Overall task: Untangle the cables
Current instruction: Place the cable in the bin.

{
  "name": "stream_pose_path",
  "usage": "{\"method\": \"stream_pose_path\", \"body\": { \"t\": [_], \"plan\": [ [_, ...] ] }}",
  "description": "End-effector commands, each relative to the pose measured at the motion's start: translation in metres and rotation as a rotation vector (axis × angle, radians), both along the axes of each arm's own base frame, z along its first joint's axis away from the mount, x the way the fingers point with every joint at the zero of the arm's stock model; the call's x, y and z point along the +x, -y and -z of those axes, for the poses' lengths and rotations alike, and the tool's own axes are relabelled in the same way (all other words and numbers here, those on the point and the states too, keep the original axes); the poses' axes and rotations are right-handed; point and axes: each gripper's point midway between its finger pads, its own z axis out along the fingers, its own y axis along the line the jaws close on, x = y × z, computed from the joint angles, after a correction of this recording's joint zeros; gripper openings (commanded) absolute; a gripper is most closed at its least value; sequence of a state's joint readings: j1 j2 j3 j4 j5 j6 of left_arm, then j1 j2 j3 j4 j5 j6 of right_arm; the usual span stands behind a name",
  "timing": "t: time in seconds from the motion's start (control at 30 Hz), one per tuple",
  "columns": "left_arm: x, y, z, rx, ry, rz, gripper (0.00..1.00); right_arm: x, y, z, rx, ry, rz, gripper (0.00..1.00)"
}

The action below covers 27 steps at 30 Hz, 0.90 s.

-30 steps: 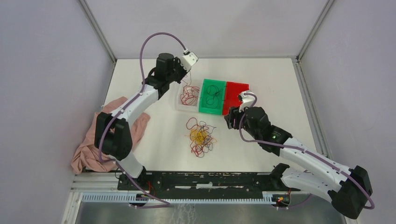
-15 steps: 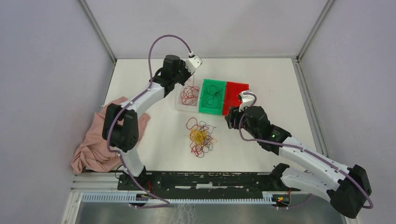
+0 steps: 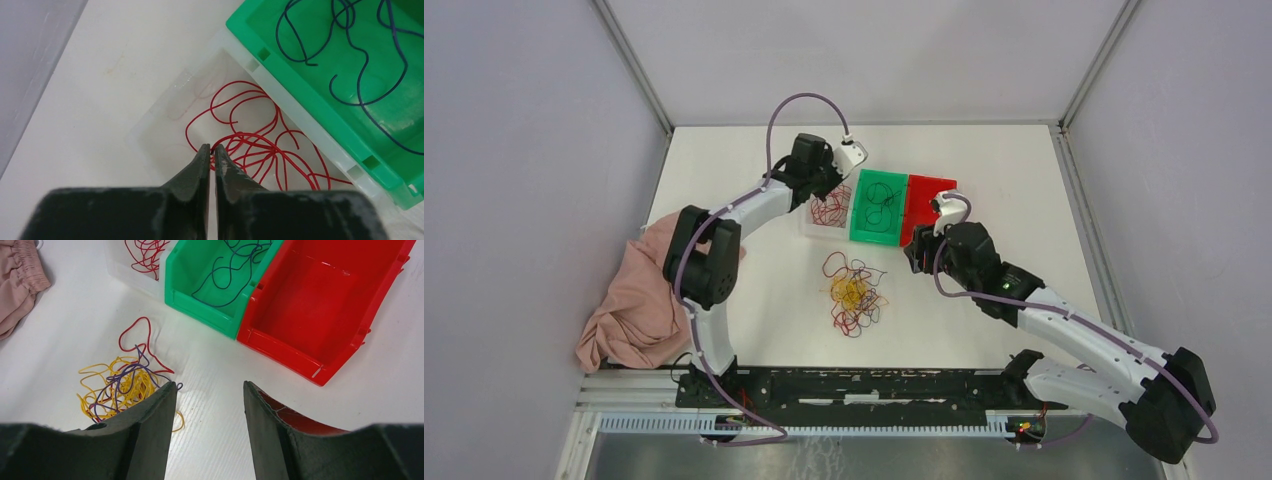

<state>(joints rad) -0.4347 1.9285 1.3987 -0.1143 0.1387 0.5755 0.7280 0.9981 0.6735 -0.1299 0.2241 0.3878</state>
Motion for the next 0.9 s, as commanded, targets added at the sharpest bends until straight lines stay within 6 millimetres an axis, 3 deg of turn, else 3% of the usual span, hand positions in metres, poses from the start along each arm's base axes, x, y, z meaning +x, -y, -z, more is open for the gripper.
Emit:
{"method": "stream_pose_path", "body": {
  "t": [0.0,0.17,0.27,0.43,0.63,0.73,0.87],
  "plan": [
    [0.020,0.002,-0.017,0.041,0.077,0.003,0.20,0.011,-0.009,-0.035,0.064,0.069,-0.006,0.58],
    [0.020,-0.005,-0.023,0.055,0.044,0.004,0.54,0.010,-0.009,-0.037,0.059,0.070,-0.015,0.58],
    [0.015,-0.009,-0.052,-0.012,0.064,-0.008,0.66,0.009,-0.010,-0.037,0.057,0.071,-0.028,0.60],
    [-0.014,-0.006,-0.088,-0.077,0.027,0.039,0.93,0.007,-0.017,-0.034,0.064,0.053,-0.060,0.61],
    [-0.052,-0.007,-0.113,-0.101,-0.058,0.095,0.97,0.002,-0.041,-0.027,0.109,-0.002,-0.150,0.62],
    [-0.067,-0.005,-0.112,-0.121,-0.089,0.130,0.97,0.001,-0.051,-0.025,0.116,-0.017,-0.181,0.62],
    [-0.081,0.002,-0.091,-0.133,-0.175,0.175,0.90,-0.006,-0.064,-0.023,0.134,-0.032,-0.228,0.61]
  ]
}}
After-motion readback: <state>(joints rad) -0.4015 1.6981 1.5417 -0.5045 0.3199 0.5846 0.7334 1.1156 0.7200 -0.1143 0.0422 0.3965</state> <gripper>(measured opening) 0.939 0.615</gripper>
